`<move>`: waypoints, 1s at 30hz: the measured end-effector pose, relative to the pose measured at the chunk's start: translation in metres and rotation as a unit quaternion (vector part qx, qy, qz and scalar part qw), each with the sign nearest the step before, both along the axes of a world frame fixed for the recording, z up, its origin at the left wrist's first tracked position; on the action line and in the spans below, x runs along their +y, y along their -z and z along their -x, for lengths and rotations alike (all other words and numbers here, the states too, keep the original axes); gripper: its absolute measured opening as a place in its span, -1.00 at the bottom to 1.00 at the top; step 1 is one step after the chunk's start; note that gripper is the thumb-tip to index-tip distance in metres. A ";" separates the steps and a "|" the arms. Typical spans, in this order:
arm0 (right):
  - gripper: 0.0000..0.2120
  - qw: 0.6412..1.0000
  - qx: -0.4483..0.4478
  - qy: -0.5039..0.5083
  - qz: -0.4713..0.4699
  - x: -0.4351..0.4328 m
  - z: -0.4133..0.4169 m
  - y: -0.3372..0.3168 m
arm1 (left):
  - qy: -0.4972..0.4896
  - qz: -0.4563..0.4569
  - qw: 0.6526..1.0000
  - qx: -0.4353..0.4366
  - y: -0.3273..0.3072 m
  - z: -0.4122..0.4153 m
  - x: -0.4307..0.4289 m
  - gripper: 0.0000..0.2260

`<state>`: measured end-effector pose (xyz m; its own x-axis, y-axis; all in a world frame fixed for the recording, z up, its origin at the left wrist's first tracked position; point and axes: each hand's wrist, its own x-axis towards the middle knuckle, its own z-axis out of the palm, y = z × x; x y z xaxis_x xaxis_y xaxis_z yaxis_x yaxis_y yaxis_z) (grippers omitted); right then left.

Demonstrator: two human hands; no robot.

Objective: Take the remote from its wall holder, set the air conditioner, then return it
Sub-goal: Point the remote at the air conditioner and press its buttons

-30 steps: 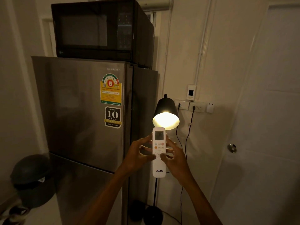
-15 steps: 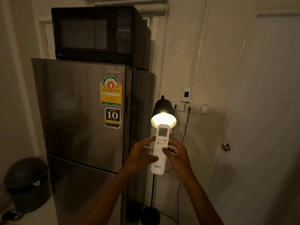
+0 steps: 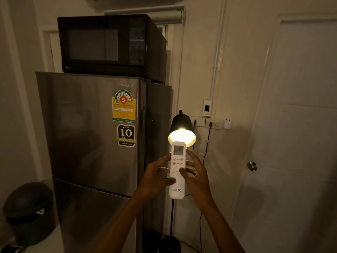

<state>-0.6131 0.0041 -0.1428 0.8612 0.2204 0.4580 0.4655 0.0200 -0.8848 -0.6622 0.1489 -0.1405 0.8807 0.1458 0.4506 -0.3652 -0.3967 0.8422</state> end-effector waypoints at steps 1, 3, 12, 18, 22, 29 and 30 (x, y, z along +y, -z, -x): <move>-0.47 1.000 0.000 0.000 0.000 0.001 0.001 0.001 | -0.001 0.002 1.000 -0.001 0.001 0.000 0.001 -0.35; -0.46 1.000 0.001 -0.005 0.006 0.003 0.002 0.002 | -0.007 0.002 1.000 -0.002 0.003 0.002 0.004 -0.35; -0.32 0.998 -0.007 -0.039 0.057 0.003 0.007 0.006 | -0.020 -0.003 1.000 -0.001 0.007 0.006 0.013 -0.36; -0.32 0.997 -0.009 -0.048 0.057 0.002 0.010 0.006 | -0.019 0.006 1.000 0.006 0.010 0.008 0.014 -0.37; -0.35 0.997 -0.008 -0.050 0.054 0.003 0.010 0.003 | -0.007 0.008 1.000 0.008 0.006 0.012 0.014 -0.37; -0.37 0.998 -0.005 -0.054 0.041 0.004 0.013 0.003 | -0.007 -0.003 1.000 0.008 0.002 0.018 0.014 -0.36; -0.36 0.998 -0.006 -0.055 0.042 0.004 0.014 0.002 | -0.007 -0.005 1.000 0.006 0.001 0.018 0.014 -0.36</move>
<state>-0.6266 0.0080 -0.1451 0.8241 0.3514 0.4442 0.4753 -0.0026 -0.8798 -0.6803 0.1627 -0.1414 0.8842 0.1539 0.4411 -0.3491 -0.4099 0.8427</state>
